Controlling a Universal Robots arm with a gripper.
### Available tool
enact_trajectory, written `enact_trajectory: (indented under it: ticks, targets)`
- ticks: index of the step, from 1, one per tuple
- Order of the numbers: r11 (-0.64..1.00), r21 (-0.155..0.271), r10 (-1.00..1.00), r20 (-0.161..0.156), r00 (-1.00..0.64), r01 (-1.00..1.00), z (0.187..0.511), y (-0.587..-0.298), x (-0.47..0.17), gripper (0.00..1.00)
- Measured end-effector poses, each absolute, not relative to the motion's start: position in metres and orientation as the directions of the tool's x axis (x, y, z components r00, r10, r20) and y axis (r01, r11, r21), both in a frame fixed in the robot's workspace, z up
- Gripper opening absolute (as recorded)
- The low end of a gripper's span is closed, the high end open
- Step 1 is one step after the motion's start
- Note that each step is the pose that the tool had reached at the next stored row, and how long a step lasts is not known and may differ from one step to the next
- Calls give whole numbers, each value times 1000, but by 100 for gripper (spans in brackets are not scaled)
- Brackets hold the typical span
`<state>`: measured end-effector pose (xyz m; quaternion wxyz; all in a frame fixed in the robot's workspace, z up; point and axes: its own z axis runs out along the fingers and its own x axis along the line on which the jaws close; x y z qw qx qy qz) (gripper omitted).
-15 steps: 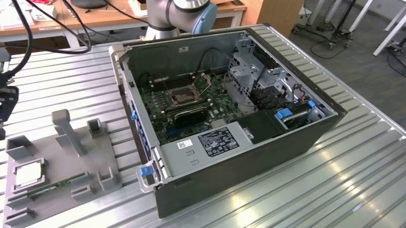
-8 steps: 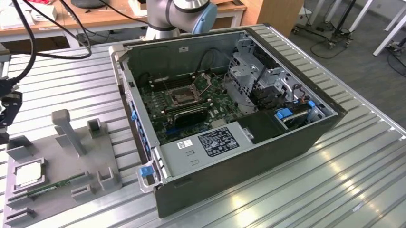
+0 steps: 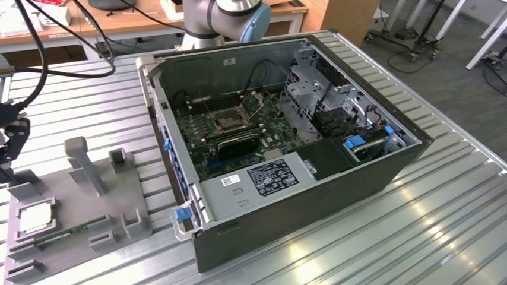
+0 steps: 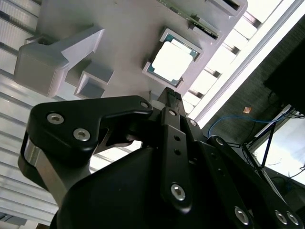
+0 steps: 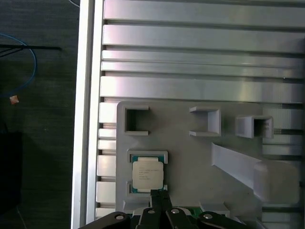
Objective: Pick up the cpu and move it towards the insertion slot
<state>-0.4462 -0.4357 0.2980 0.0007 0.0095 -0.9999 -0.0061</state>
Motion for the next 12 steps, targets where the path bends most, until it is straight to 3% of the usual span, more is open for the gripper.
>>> enact_trajectory:
  ticks: [12]
  targets:
    - [1000,12,-19,1,-1000,-19,285,-436,-449,11]
